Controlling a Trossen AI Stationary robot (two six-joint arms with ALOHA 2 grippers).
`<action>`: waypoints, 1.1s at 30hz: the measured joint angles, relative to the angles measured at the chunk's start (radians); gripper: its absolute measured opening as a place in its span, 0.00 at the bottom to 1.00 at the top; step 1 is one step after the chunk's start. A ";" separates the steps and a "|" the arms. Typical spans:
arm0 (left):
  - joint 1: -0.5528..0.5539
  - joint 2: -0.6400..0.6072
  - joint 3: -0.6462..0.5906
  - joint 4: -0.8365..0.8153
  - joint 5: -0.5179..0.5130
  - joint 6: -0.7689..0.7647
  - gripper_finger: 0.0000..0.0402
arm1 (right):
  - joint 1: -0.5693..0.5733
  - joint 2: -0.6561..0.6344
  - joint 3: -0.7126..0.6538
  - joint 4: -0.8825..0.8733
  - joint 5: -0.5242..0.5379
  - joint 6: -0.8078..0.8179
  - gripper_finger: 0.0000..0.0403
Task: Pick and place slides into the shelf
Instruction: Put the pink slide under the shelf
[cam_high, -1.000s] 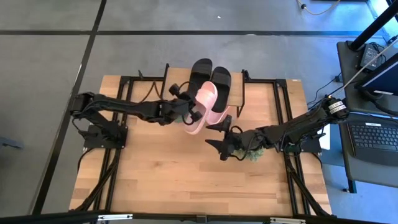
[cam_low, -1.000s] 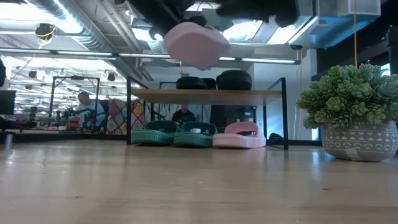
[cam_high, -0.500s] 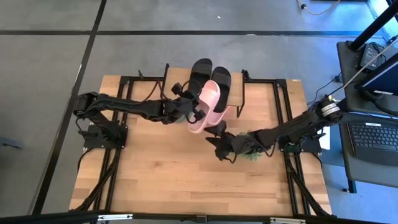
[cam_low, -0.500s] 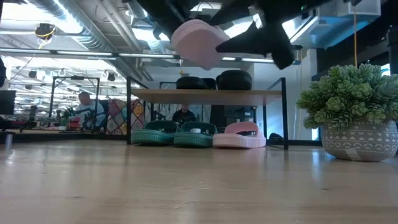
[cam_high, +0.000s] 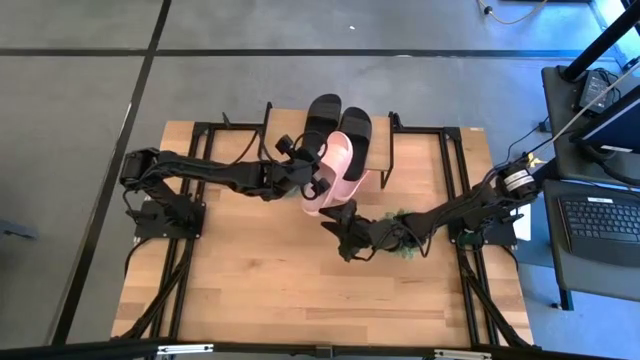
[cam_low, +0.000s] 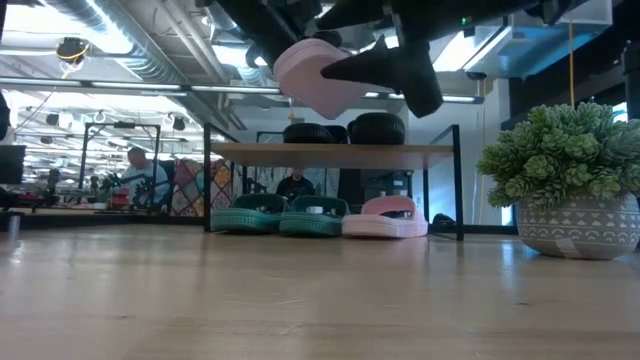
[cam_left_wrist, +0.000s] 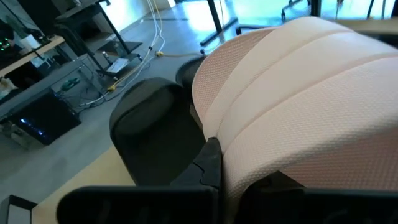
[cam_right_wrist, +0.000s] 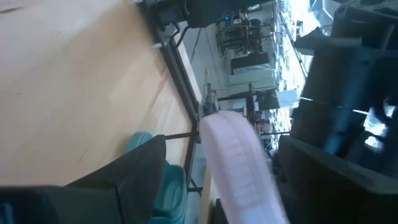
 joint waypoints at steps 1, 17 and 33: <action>0.000 0.000 0.000 -0.005 0.003 0.001 0.01 | -0.003 0.003 0.007 -0.001 0.000 0.000 0.77; -0.010 -0.001 0.000 -0.001 0.003 0.005 0.01 | -0.038 0.067 0.124 -0.110 0.071 0.002 0.53; -0.017 -0.001 0.000 -0.001 0.000 0.012 0.01 | -0.051 0.067 0.125 -0.123 0.066 0.019 0.23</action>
